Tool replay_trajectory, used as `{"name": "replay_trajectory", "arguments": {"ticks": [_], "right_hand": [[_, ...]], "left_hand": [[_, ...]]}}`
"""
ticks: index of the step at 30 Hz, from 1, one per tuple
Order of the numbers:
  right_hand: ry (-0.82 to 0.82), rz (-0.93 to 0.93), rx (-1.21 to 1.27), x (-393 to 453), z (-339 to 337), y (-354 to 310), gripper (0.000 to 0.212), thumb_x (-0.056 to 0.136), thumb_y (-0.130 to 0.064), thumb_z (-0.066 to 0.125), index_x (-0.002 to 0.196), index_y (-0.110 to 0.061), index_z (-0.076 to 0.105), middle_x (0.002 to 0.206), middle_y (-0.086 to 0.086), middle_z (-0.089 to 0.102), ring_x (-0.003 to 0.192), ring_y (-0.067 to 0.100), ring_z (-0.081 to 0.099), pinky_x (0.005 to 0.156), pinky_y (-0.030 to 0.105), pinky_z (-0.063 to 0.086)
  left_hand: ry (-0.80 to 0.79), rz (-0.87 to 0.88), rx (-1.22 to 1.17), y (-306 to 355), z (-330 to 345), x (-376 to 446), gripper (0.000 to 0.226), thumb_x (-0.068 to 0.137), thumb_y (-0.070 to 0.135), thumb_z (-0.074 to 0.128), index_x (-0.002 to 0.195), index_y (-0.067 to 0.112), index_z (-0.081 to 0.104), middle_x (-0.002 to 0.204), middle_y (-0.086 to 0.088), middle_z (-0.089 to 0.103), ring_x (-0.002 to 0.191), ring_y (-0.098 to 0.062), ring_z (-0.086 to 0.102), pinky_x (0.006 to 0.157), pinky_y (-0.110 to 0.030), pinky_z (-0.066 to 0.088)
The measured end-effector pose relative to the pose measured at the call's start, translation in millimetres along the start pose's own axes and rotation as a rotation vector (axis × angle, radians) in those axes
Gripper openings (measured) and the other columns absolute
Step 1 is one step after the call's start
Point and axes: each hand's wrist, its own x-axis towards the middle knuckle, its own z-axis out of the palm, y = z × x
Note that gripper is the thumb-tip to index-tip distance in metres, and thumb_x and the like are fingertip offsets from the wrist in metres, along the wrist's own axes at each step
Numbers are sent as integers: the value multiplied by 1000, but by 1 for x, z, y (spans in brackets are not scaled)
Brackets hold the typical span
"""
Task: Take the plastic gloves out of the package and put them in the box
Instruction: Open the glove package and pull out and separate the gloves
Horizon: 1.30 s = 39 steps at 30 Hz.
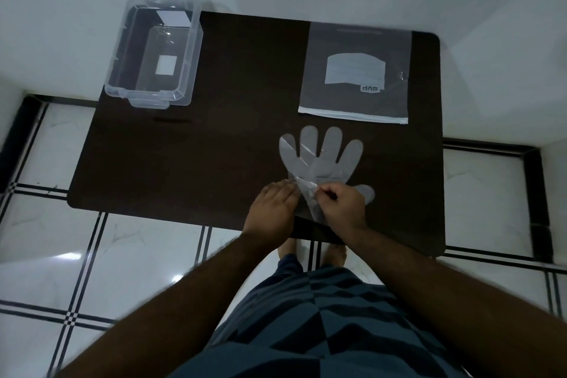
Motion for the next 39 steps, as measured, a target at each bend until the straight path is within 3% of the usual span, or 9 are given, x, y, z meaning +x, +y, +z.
{"name": "replay_trajectory", "arguments": {"ticks": [2, 4, 7, 13, 18, 22, 26, 30, 39], "right_hand": [[10, 33, 7, 0, -4, -2, 8, 98, -16, 73, 99, -10, 77, 88, -2, 73, 83, 13, 70, 77, 27, 58], [11, 57, 21, 1, -8, -4, 7, 98, -17, 72, 99, -12, 77, 87, -5, 72, 83, 10, 70, 76, 25, 58], [35, 85, 56, 2, -15, -3, 7, 99, -18, 71, 100, -13, 76, 89, -3, 73, 85, 12, 71, 77, 30, 61], [105, 88, 37, 6, -30, -7, 8, 100, -18, 70, 100, -12, 75, 93, -3, 71, 89, 14, 70, 78, 30, 60], [173, 155, 70, 12, -44, -11, 9, 101, -23, 67, 99, -18, 74, 92, -8, 69, 88, 8, 67, 78, 29, 60], [210, 192, 63, 19, -63, -18, 4, 102, -26, 67, 103, -24, 71, 91, -15, 63, 88, 2, 63, 75, 19, 50], [238, 145, 46, 25, -82, -22, 8, 102, -24, 67, 107, -20, 72, 89, -17, 62, 84, -2, 61, 71, 14, 46], [234, 76, 34, 31, -95, -26, 9, 101, -22, 69, 106, -16, 73, 92, -8, 68, 86, 3, 65, 77, 23, 57], [190, 35, 160, 56, -144, -77, 7, 100, -19, 71, 99, -19, 78, 93, -7, 76, 88, 8, 73, 86, 32, 63]], "left_hand": [[-102, 41, 55, -6, 8, 2, 56, 104, 28, 60, 157, 14, 50, 165, -11, 47, 156, -27, 39, 129, -42, 14], [-170, 69, 98, -11, 13, 2, 60, 106, 32, 56, 162, 16, 42, 171, -9, 38, 160, -25, 31, 130, -41, 7], [-190, 100, 125, -16, 17, -2, 59, 108, 36, 52, 163, 18, 40, 171, -8, 38, 159, -25, 34, 129, -42, 10], [-117, 129, 143, -4, 6, 16, 52, 103, 34, 62, 150, 13, 58, 160, -14, 54, 151, -33, 47, 127, -49, 24], [-210, 148, 106, 14, 4, 49, 58, 105, 38, 61, 158, 17, 48, 167, -10, 44, 155, -32, 40, 127, -49, 30], [-258, 142, 108, 18, 11, 54, 57, 110, 40, 52, 162, 20, 42, 170, -7, 39, 156, -29, 38, 124, -48, 38], [-286, 122, 137, 15, 18, 52, 56, 113, 43, 41, 164, 21, 39, 173, -8, 34, 160, -29, 29, 126, -44, 31], [-298, 110, 142, 17, 17, 53, 56, 114, 45, 36, 166, 23, 33, 175, -7, 28, 162, -26, 24, 128, -42, 25], [-343, 71, 132, 23, 9, 56, 57, 112, 46, 40, 165, 24, 37, 175, -6, 29, 162, -25, 26, 128, -44, 30]]}}
